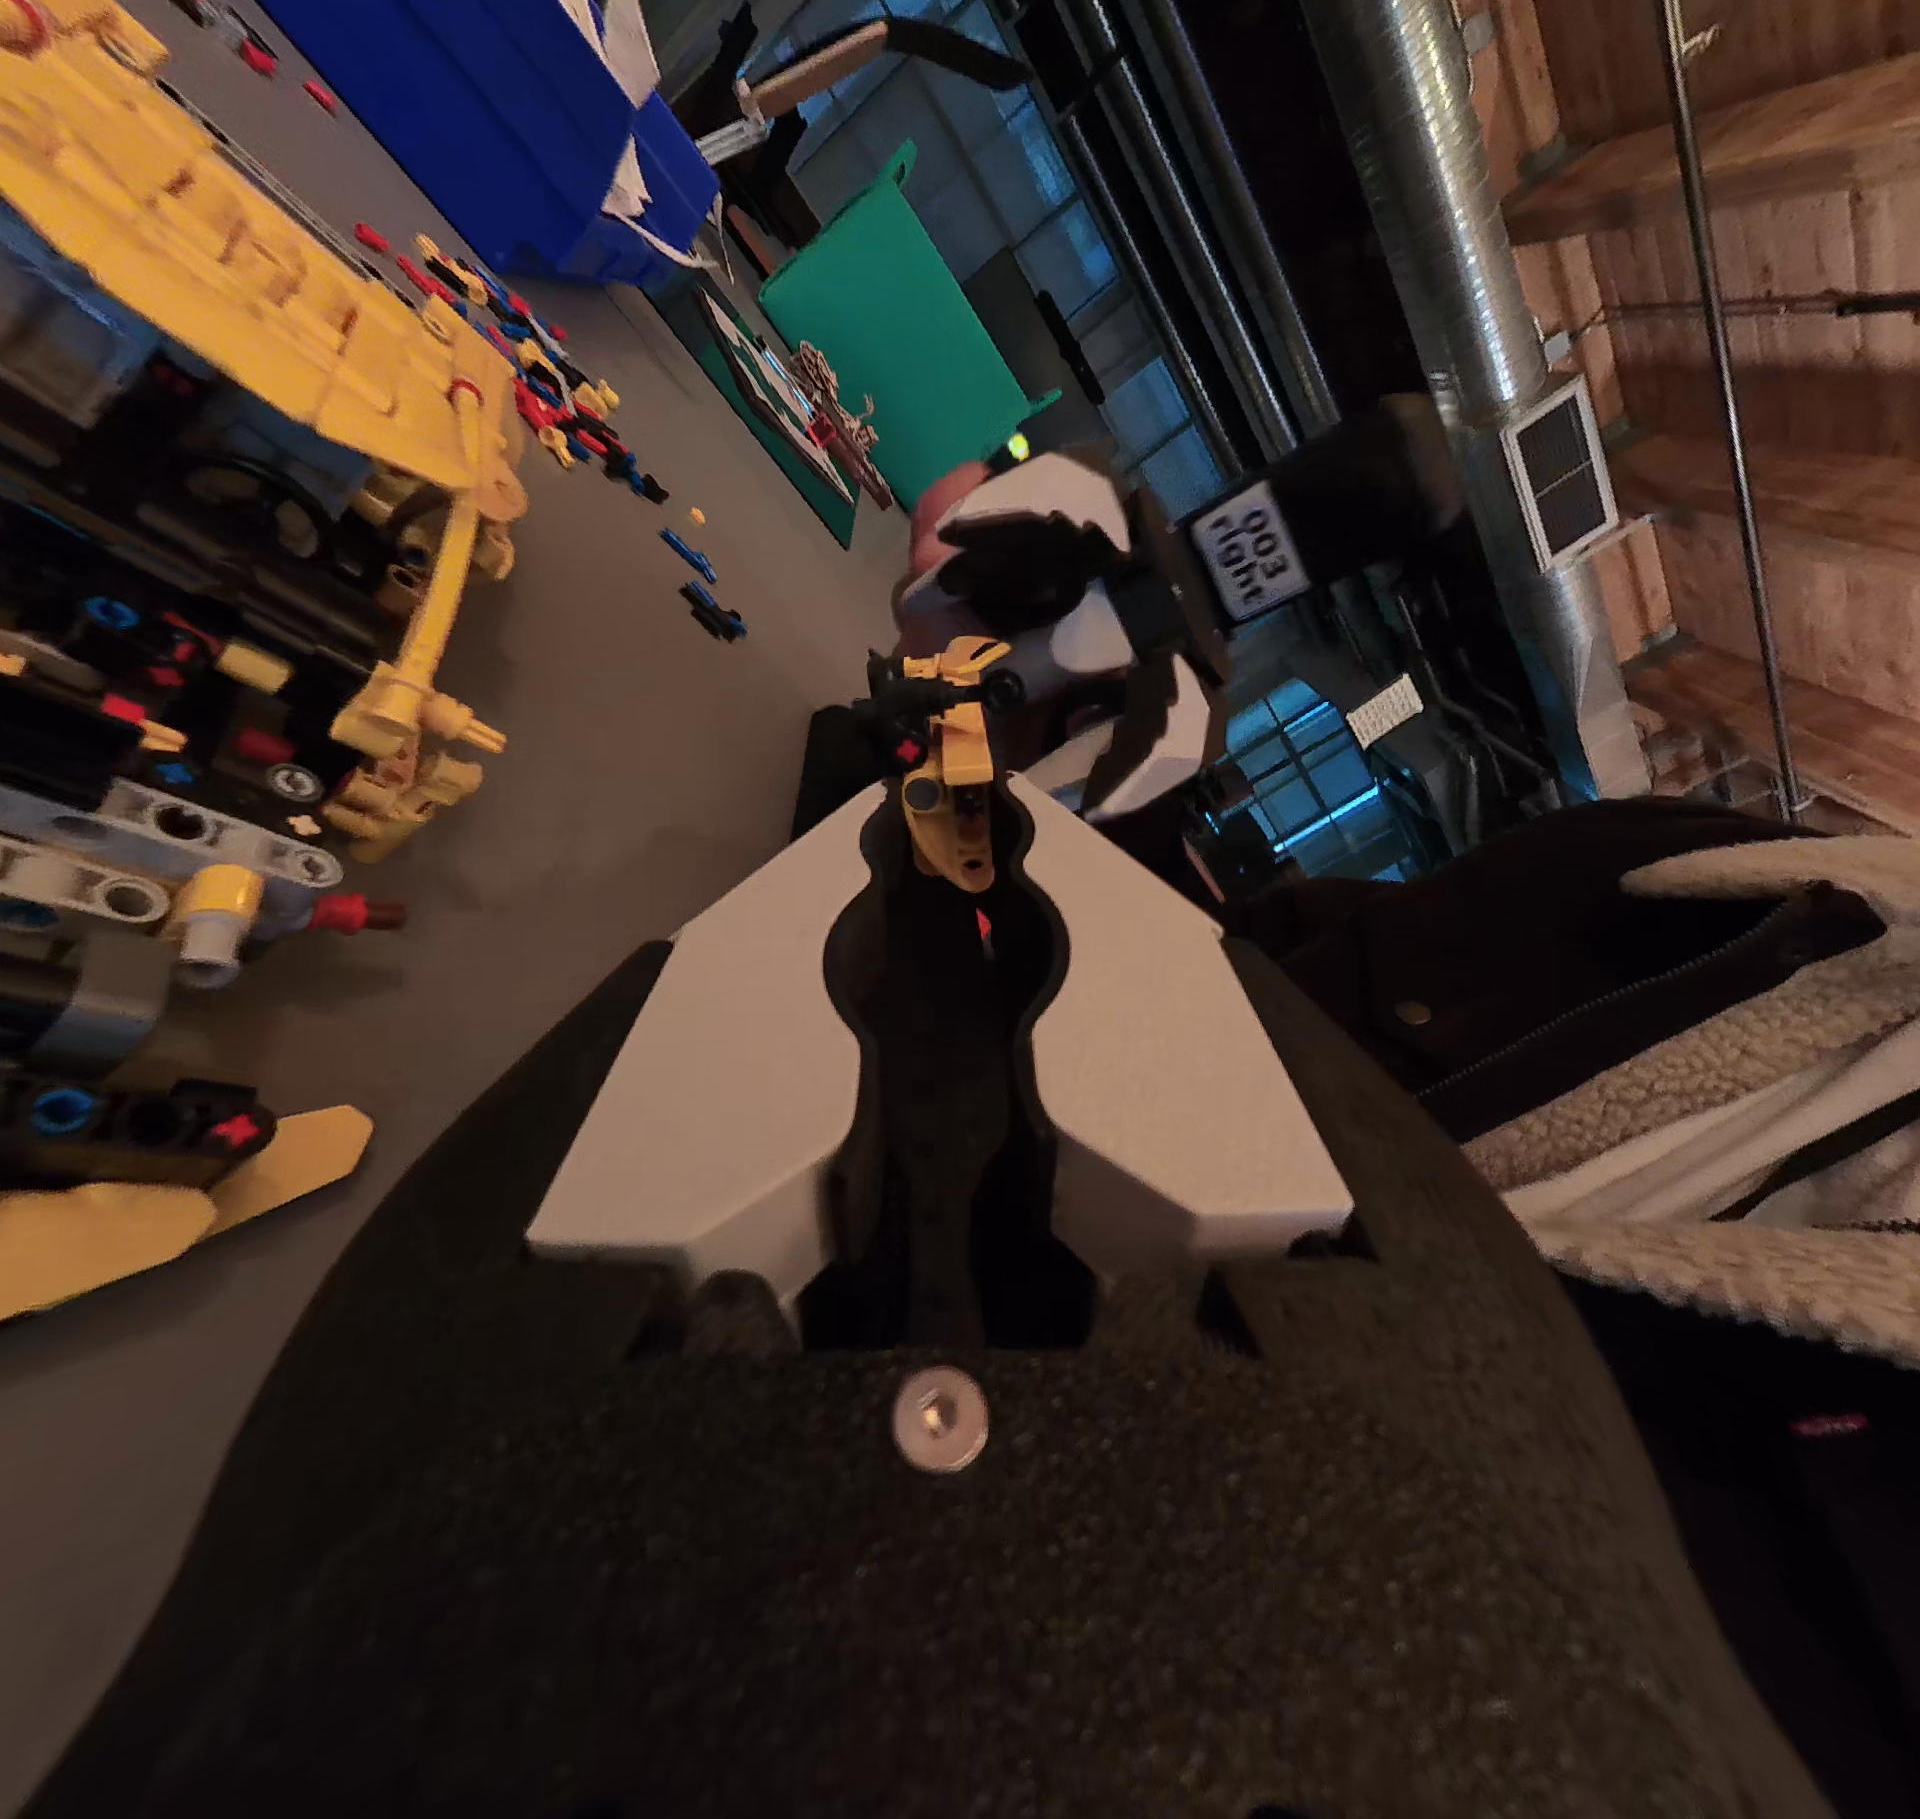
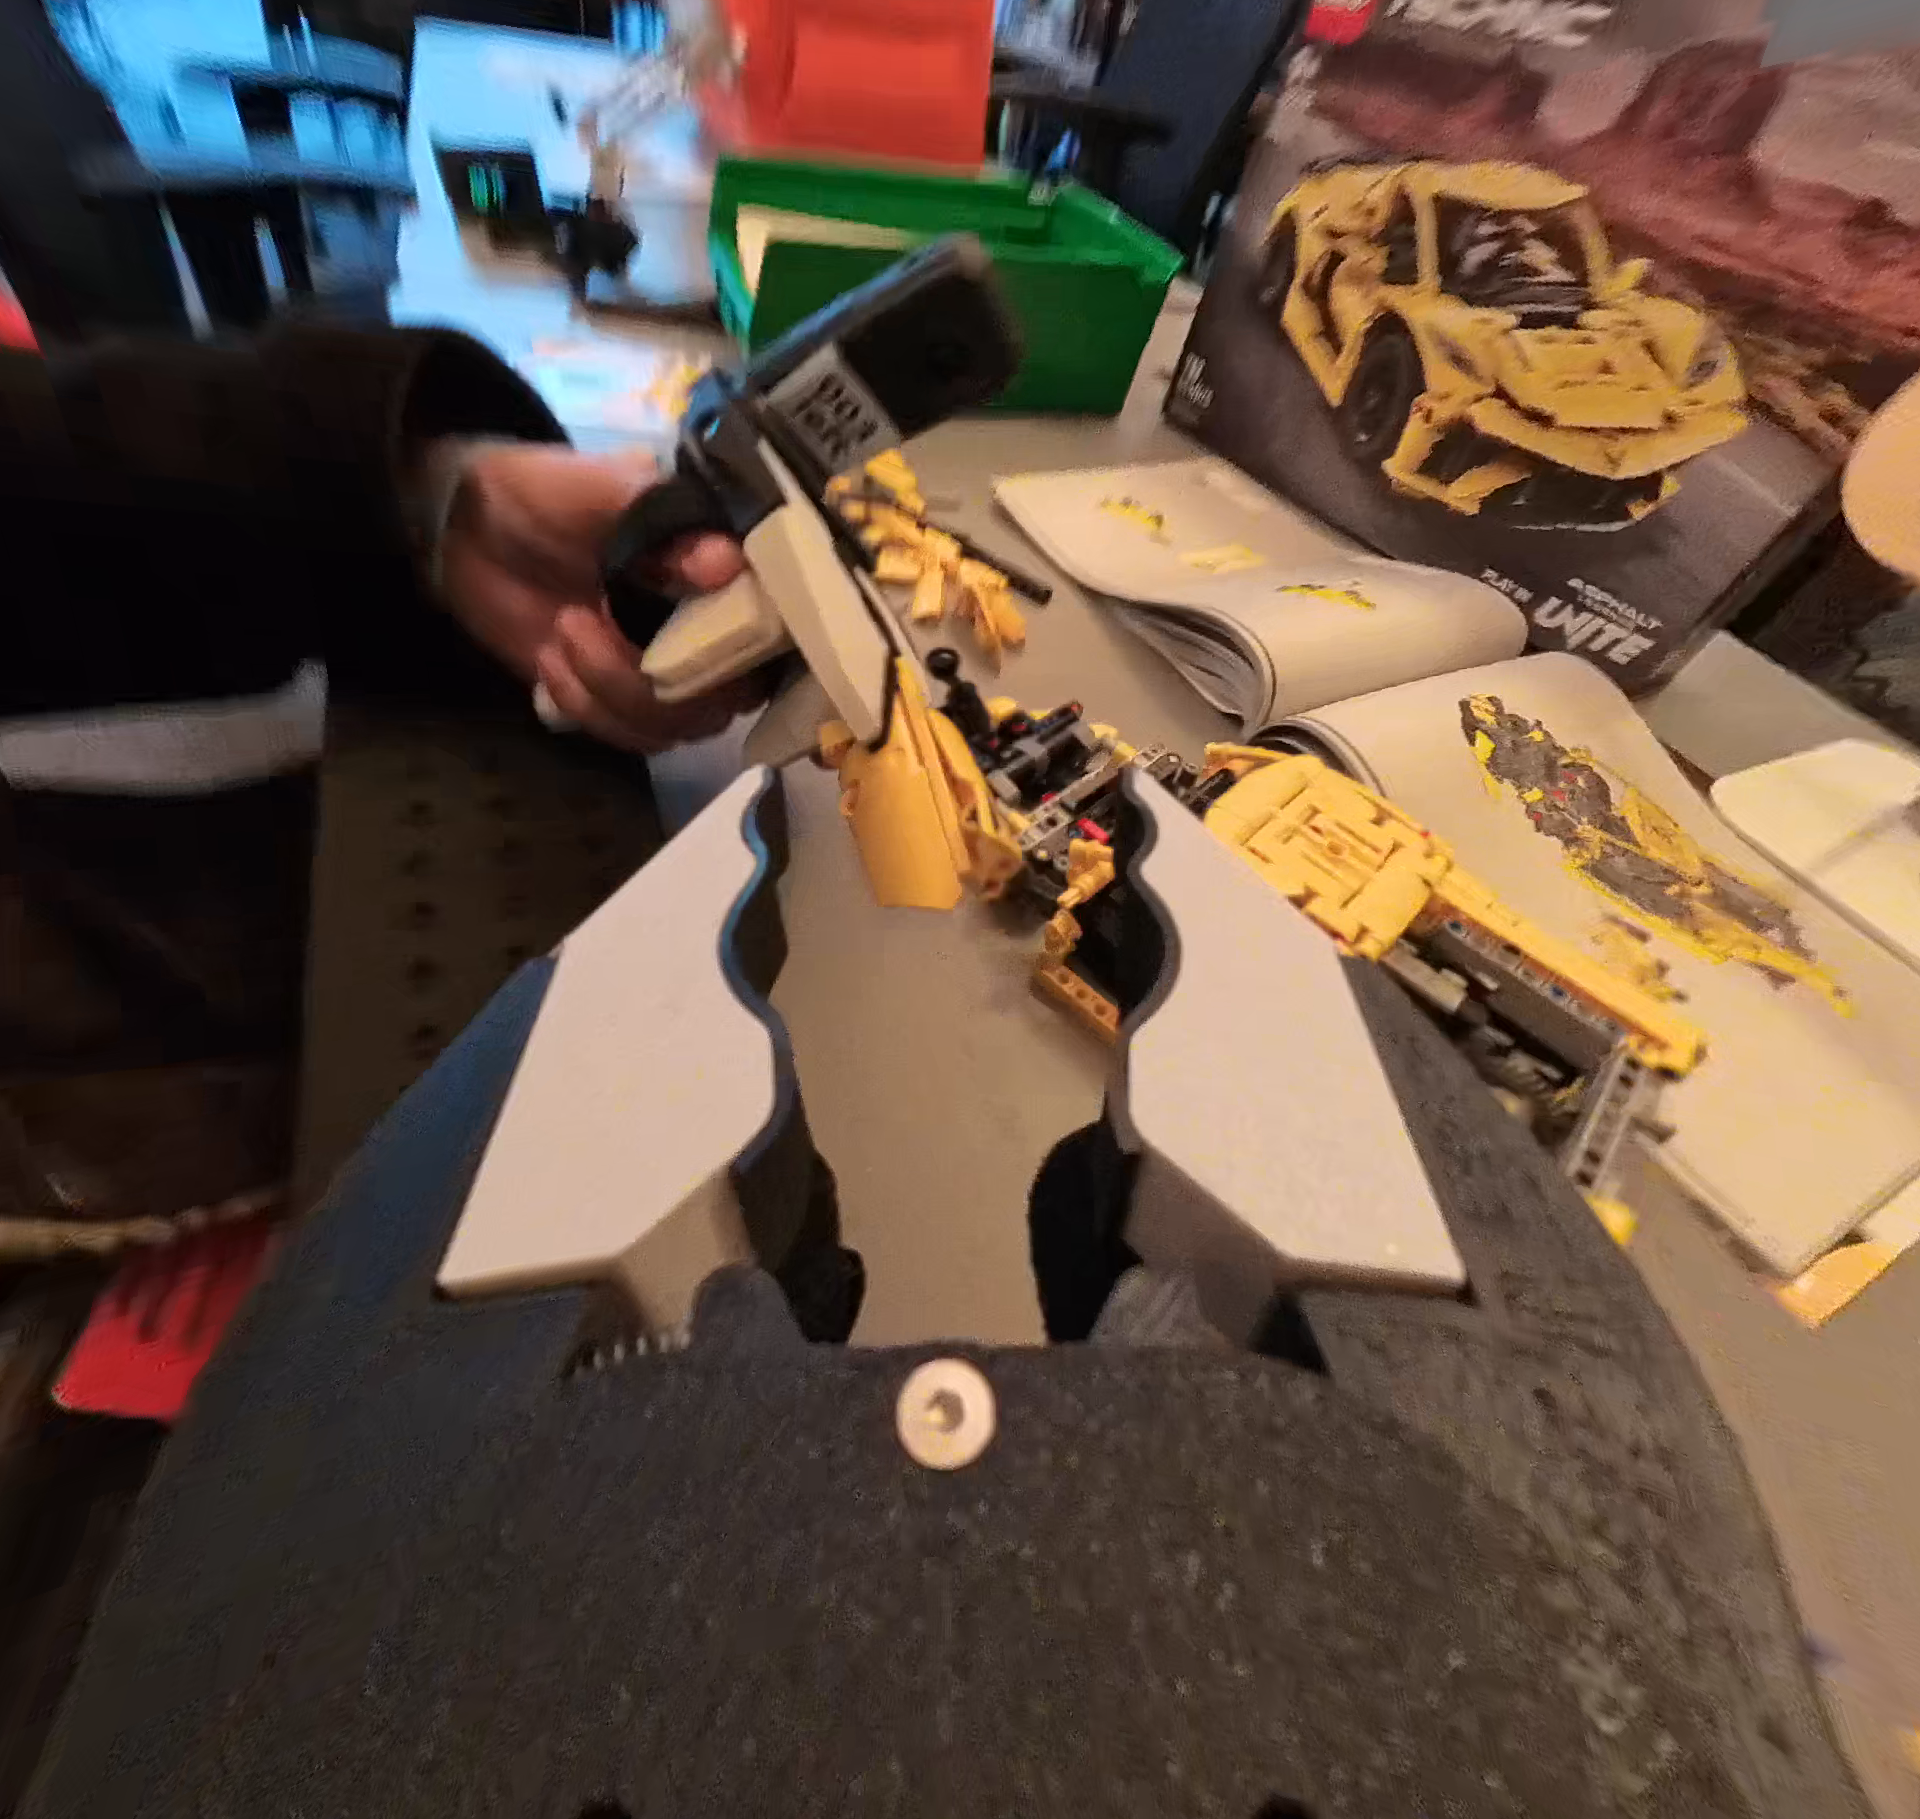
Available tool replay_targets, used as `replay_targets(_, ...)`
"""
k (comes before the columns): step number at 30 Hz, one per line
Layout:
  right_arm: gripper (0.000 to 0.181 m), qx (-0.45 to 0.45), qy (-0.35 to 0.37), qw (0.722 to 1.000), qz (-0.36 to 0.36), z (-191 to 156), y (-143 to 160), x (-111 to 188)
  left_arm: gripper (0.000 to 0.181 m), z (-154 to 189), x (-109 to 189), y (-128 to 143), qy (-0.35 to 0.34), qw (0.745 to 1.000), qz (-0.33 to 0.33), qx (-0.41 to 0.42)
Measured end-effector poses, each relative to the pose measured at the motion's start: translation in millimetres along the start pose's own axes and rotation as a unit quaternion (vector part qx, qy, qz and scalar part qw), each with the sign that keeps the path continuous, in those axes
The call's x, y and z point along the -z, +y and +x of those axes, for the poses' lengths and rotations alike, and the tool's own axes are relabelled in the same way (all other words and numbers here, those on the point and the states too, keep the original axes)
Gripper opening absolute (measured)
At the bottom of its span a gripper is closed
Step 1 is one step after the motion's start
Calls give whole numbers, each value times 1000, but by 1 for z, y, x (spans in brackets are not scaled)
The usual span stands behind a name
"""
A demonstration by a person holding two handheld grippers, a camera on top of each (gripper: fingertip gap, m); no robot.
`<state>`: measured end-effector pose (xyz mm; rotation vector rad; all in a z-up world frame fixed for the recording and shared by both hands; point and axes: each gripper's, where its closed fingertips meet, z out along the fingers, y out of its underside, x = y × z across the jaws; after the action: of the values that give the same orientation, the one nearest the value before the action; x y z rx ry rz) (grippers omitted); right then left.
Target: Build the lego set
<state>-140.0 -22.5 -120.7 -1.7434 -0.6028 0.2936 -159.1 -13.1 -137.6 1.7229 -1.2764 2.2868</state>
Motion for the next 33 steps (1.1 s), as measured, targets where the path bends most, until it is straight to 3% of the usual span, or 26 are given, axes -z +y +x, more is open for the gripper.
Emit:
replay_targets(4, 53, -146, -22, 984, 97, 16, 3, 10, 16, 1, 3, -6, 2, 1000, 17, -3)
replay_targets(7, 38, -208, -107, 965, 122, 8, -6, 15, 16, 7, 4, -11, 2, 999, 32, -38)
replay_targets(14, 28, -219, -136, 963, 78, -5, 8, 3, 16, 14, 0, -9, 6, 997, 24, -73)
replay_targets(22, 3, -207, -161, 959, 105, -11, -2, 11, 16, 22, -3, -8, 10, 993, 28, -117)
replay_targets(28, 1, -178, -154, 964, 126, -10, -8, 18, 16, 30, -7, -7, -27, 974, 30, -225)
replay_targets(33, 0, -225, -171, 950, 132, -5, -8, 21, 19, 23, -7, -9, -47, 974, 29, -218)
